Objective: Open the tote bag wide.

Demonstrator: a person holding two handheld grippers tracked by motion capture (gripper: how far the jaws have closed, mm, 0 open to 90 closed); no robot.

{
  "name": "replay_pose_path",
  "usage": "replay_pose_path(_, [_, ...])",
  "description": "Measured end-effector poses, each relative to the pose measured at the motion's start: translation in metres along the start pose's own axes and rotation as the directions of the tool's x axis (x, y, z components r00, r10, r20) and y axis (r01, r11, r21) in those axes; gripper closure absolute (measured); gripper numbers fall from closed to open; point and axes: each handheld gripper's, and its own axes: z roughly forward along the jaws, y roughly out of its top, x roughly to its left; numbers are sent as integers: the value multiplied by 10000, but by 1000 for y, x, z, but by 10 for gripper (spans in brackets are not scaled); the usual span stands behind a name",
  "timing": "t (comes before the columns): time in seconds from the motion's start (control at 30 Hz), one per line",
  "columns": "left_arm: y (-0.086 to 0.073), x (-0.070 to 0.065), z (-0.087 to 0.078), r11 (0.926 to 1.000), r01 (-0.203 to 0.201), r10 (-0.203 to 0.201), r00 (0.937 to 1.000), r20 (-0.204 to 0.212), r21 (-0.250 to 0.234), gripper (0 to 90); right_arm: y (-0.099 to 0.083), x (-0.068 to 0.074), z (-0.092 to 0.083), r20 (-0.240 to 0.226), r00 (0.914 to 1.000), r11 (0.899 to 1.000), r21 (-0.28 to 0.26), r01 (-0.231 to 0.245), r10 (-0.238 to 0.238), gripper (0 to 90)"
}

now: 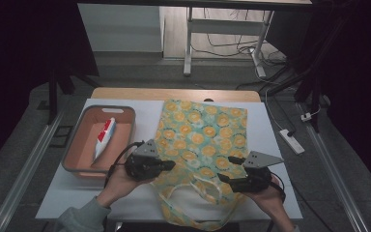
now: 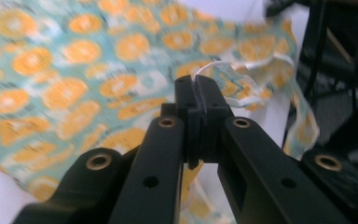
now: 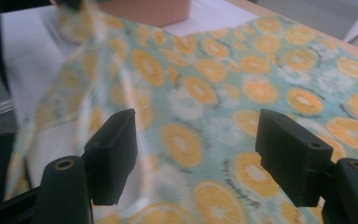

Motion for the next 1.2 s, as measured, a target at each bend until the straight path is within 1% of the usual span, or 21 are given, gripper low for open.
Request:
replay_pose_path(0.1, [6,12,-2,9980,436,-451,9985,-312,-461,881,5,9,3,-474,9983,9992,177,353,-344,285])
replay_pose_path(0.17, [8,20,-1,9966,622,-651,9964,-548,-541,881,7,15,8,-769,9959,9981,363,500,-470,263])
replay_pose_path(0.2, [9,23,0,9956,721,-753,9958,-528,-593,881,8,18,12,-943,9940,9963,595,613,-555,248])
replay_pose_path(0.27, [9,26,2,9960,702,-742,9946,-728,-557,881,8,24,18,-1028,9924,9932,871,770,-679,186])
replay_pose_path(0.33, [8,28,3,9966,669,-708,9939,-848,-487,881,9,29,24,-1190,9906,9897,1175,814,-673,168])
replay_pose_path(0.4, [7,30,3,9963,695,-742,9923,-996,-499,881,10,36,29,-1122,9894,9842,1406,1081,-926,151])
replay_pose_path(0.43, [7,31,3,9960,729,-777,9921,-989,-513,881,11,38,31,-1083,9888,9808,1543,1189,-1028,144])
replay_pose_path(0.5, [6,33,2,9953,792,-844,9914,-1000,-553,881,10,39,40,-891,9880,9747,1741,1403,-1263,125])
replay_pose_path(0.6, [6,35,3,9943,871,-930,9906,-1005,-615,880,10,31,60,-680,9930,9705,2146,1096,-970,95])
replay_pose_path(0.67, [6,35,4,9937,916,-976,9904,-979,-640,880,15,26,73,-381,9944,9679,2285,1047,-986,96])
replay_pose_path(0.7, [6,35,4,9939,892,-954,9906,-982,-653,880,18,24,79,-243,9937,9657,2344,1118,-1092,96])
replay_pose_path(0.73, [6,35,3,9940,868,-931,9907,-990,-669,880,20,22,84,-306,9930,9640,2380,1182,-1142,105])
replay_pose_path(0.77, [6,36,3,9936,877,-947,9904,-1008,-718,879,22,21,88,-408,9933,9630,2440,1148,-1081,122])
replay_pose_path(0.87, [5,37,0,9927,893,-976,9898,-1041,-815,879,21,13,104,-436,9940,9507,2905,1089,-1006,283])
replay_pose_path(0.9, [4,38,-2,9921,921,-1010,9892,-1061,-854,879,20,10,109,-501,9951,9467,3073,971,-858,401])
replay_pose_path(0.93, [4,39,-2,9919,930,-1020,9891,-1062,-862,878,18,7,111,-710,9947,9446,3148,931,-743,534])
replay_pose_path(1.0, [2,40,-4,9910,977,-1075,9881,-1096,-917,877,16,2,114,-847,9956,9431,3260,662,-406,736])
replay_pose_path(1.03, [2,40,-4,9909,978,-1078,9880,-1104,-927,876,16,0,114,-934,9955,9434,3284,470,-170,809])
replay_pose_path(1.1, [2,40,-4,9908,965,-1070,9879,-1121,-946,873,17,-2,112,-1043,9945,9463,3225,227,117,861])
replay_pose_path(1.17, [2,37,-5,9910,870,-983,9888,-1120,-1017,859,21,-3,106,-1146,9926,9521,3057,-24,393,874])
replay_pose_path(1.2, [3,34,-6,9907,797,-914,9902,-1055,-1100,835,23,-2,104,-1213,9911,9541,2992,-154,540,875])
